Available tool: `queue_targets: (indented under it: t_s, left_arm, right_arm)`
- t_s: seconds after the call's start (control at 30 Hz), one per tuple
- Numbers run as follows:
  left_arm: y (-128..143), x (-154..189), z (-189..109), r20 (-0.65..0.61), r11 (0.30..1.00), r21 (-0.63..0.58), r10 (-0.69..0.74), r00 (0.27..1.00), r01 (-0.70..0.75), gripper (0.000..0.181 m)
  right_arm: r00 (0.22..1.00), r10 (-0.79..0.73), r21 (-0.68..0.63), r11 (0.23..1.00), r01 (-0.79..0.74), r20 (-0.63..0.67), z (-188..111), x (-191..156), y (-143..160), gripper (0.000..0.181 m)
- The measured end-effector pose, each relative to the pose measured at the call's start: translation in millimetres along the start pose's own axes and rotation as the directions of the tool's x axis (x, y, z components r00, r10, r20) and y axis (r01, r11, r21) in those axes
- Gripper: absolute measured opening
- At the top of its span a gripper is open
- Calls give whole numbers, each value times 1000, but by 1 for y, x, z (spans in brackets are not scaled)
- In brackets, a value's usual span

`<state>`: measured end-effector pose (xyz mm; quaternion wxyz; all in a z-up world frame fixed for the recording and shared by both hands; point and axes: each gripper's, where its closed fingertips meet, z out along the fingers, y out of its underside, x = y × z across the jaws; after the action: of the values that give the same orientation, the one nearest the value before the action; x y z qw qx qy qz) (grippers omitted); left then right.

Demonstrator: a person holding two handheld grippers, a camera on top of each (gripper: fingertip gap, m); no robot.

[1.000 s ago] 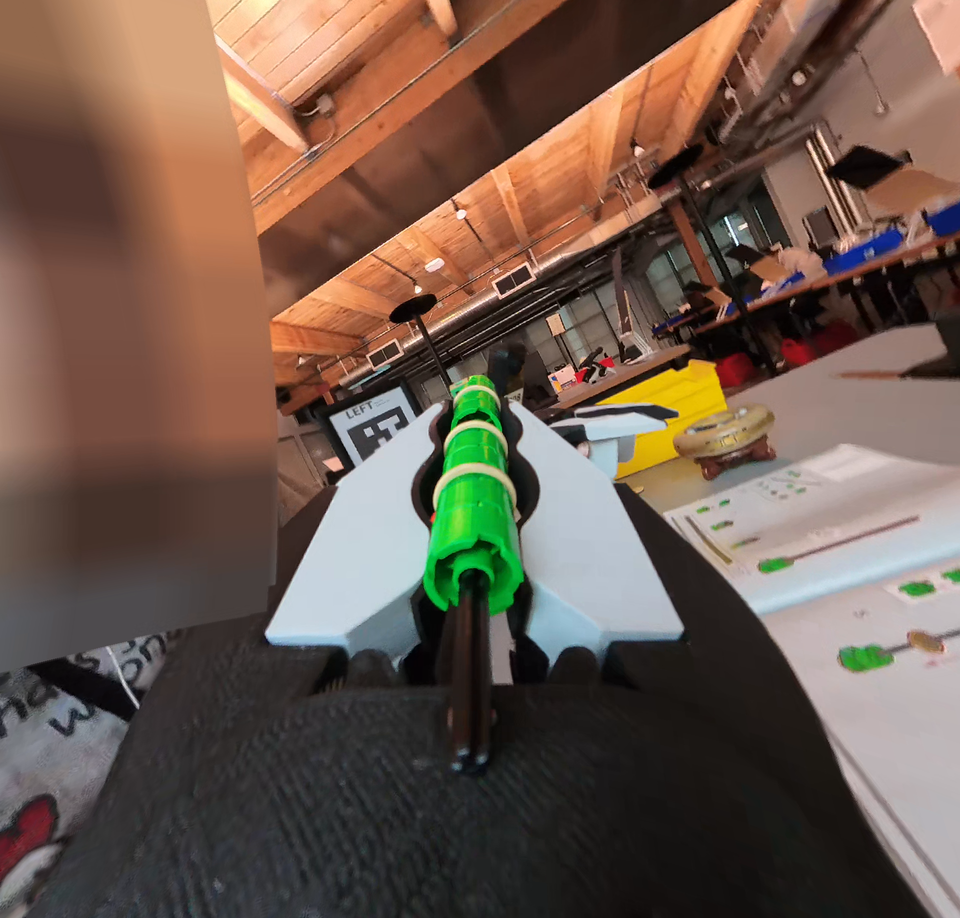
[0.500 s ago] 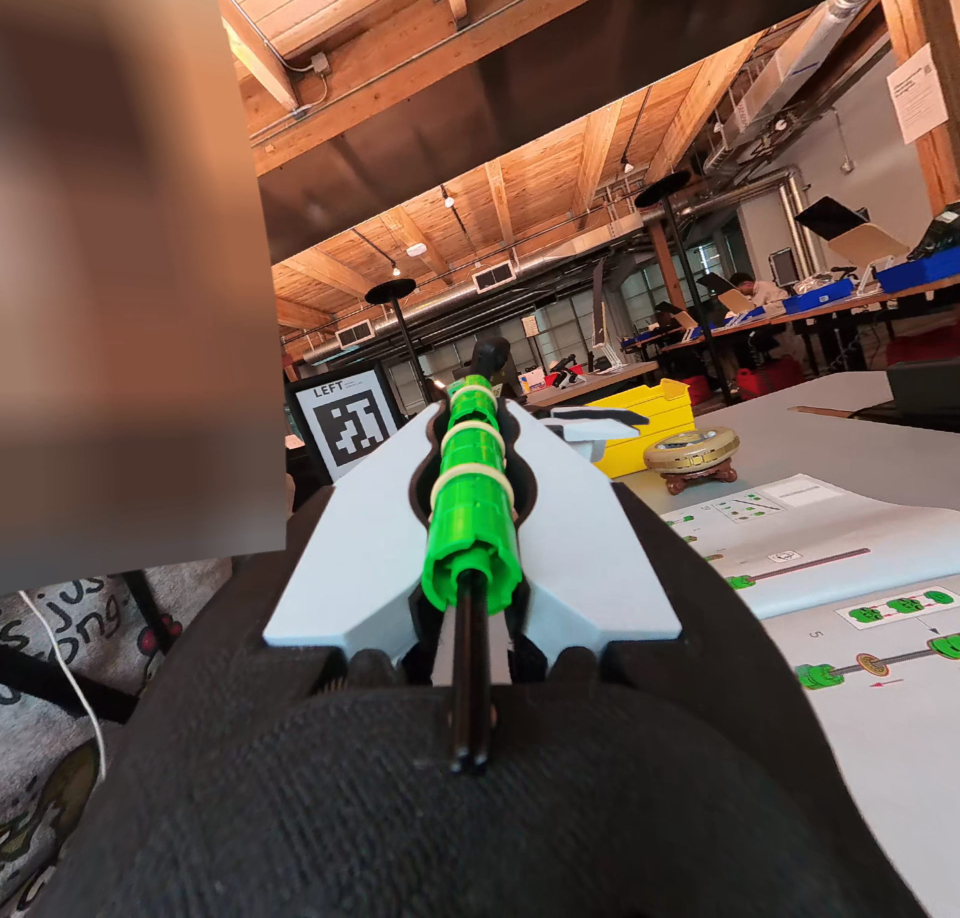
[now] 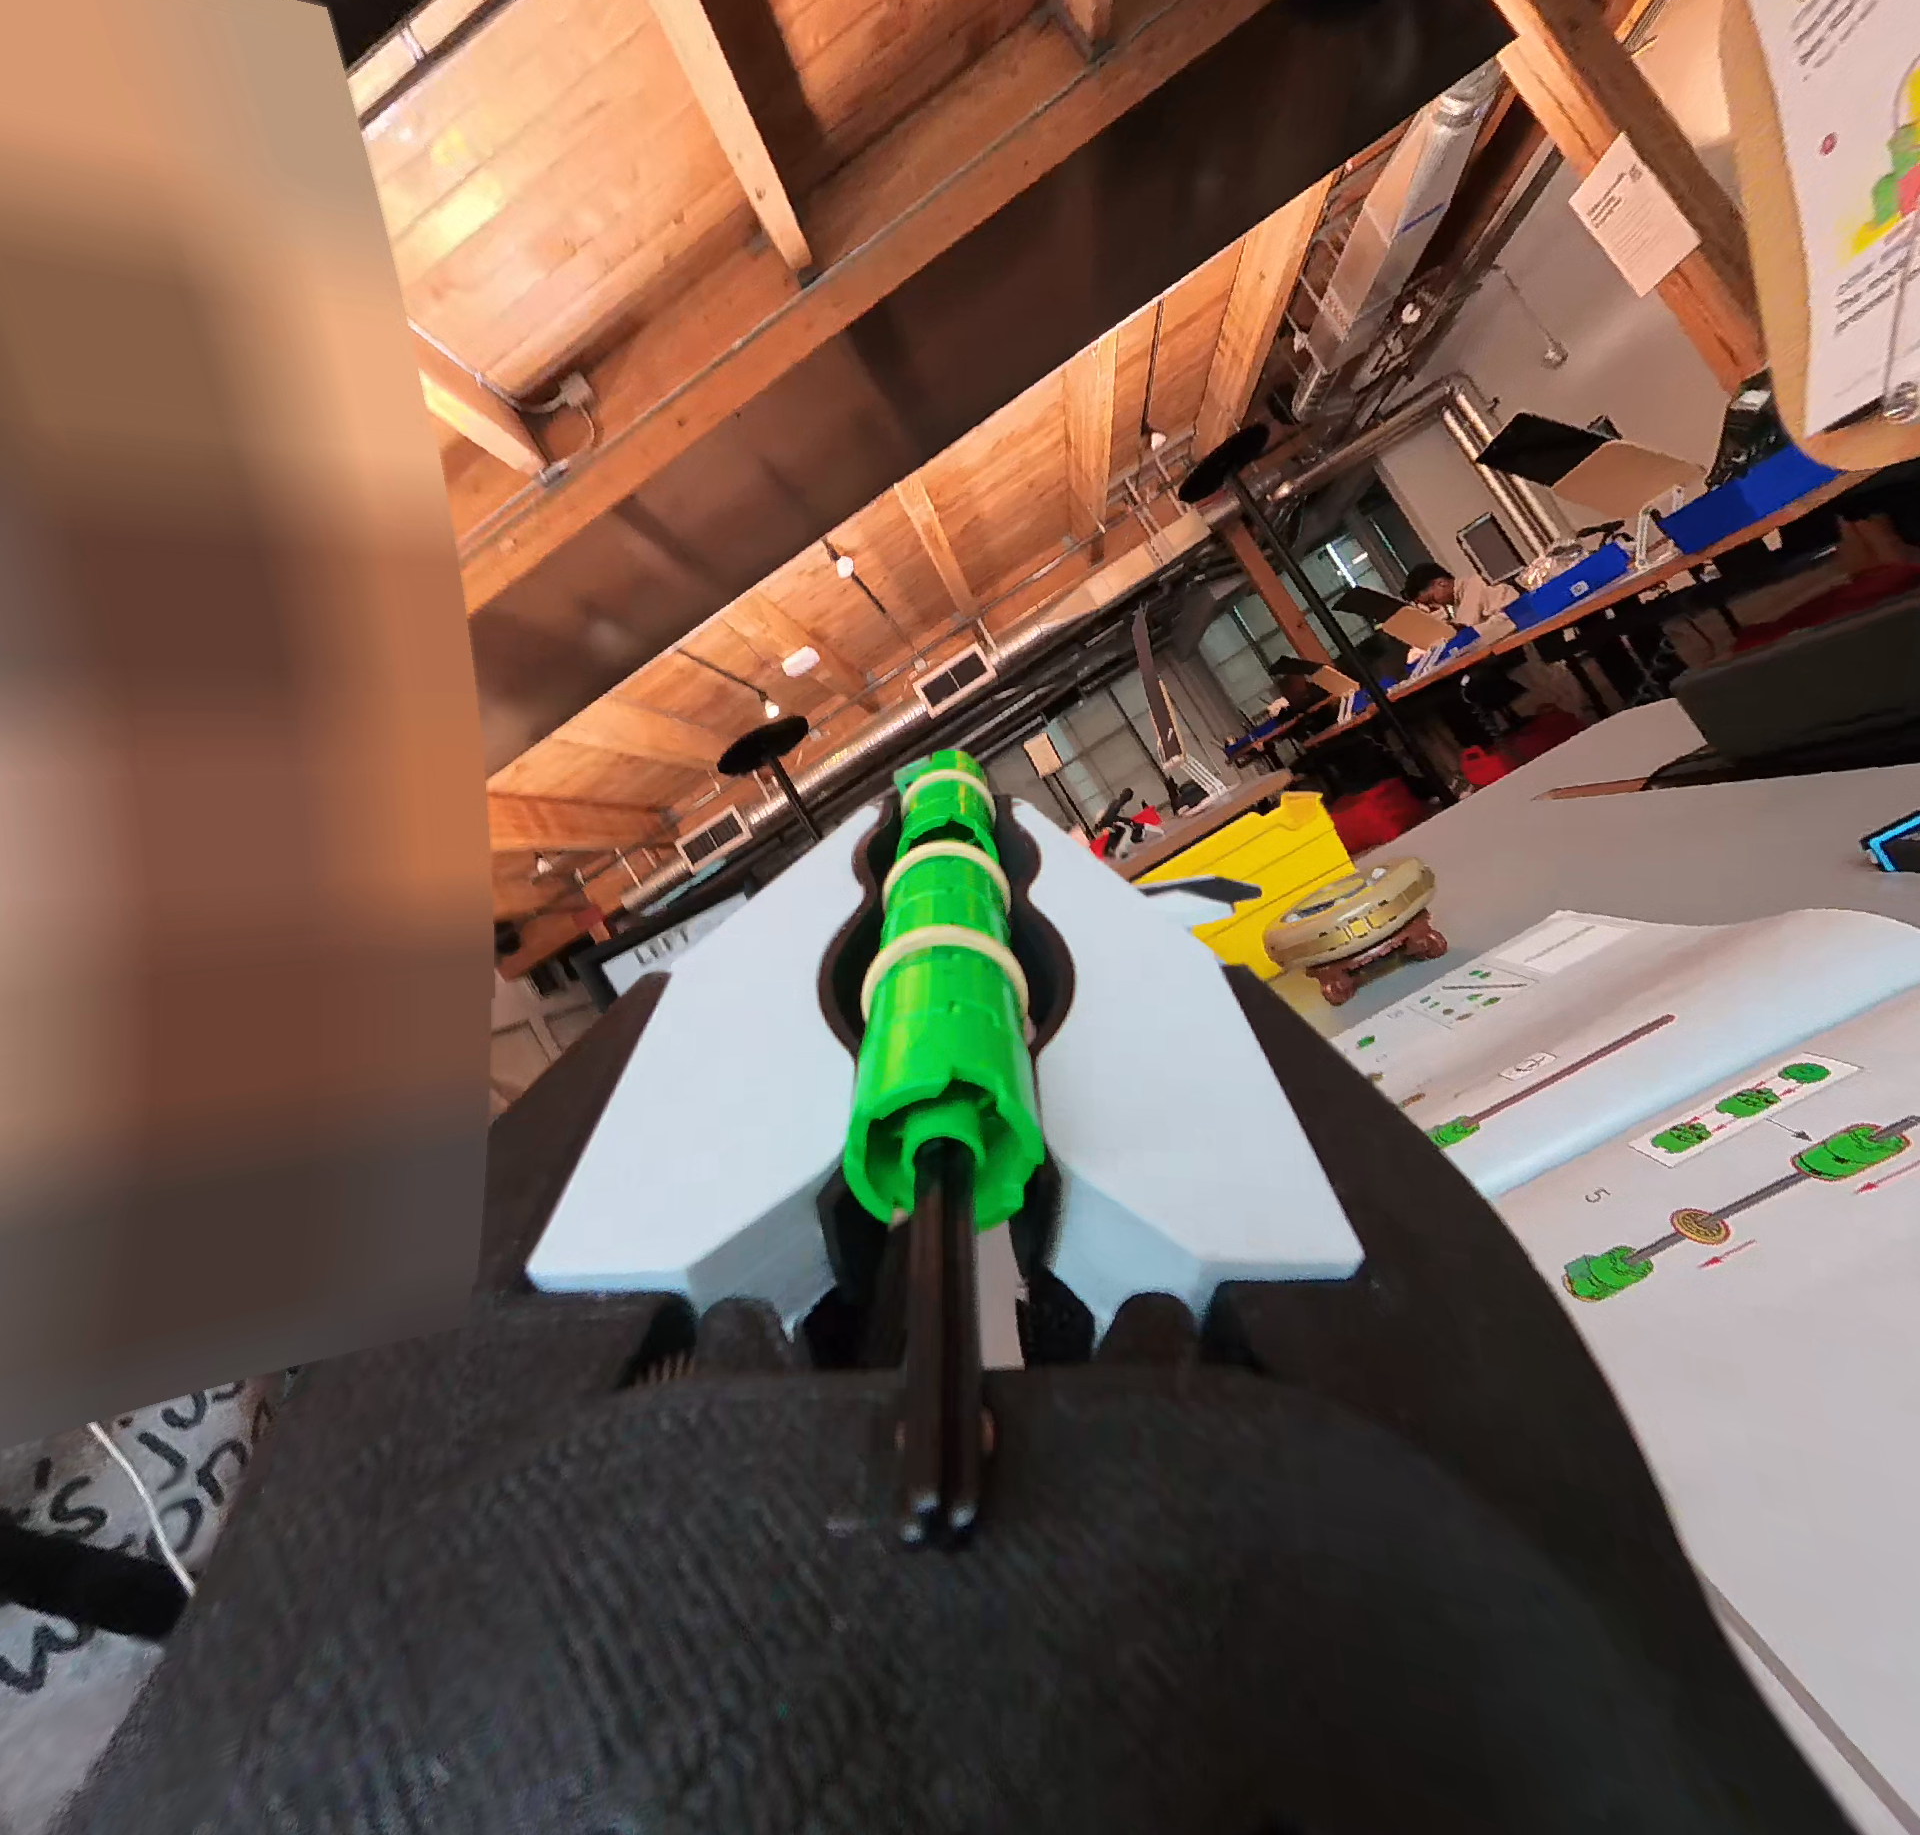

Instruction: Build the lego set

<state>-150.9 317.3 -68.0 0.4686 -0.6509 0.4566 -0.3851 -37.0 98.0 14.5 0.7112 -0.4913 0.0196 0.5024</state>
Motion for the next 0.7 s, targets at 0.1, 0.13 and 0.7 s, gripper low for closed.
queue_targets:
  t_s: [0.1,0.13,0.7]
  left_arm:
    - [4,3,3,-7,1000,-18,9,1000,-9,40]
    - [5,4,4,-9,1000,-26,13,1000,-13,40]
    - [8,6,4,-20,999,-44,20,1000,-21,40]
  right_arm:
    - [997,68,84,994,-70,20,-6,1,-14,16]
    - [995,98,114,988,-101,30,-8,2,-19,15]
    - [988,152,150,977,-151,-1,-15,15,-24,15]
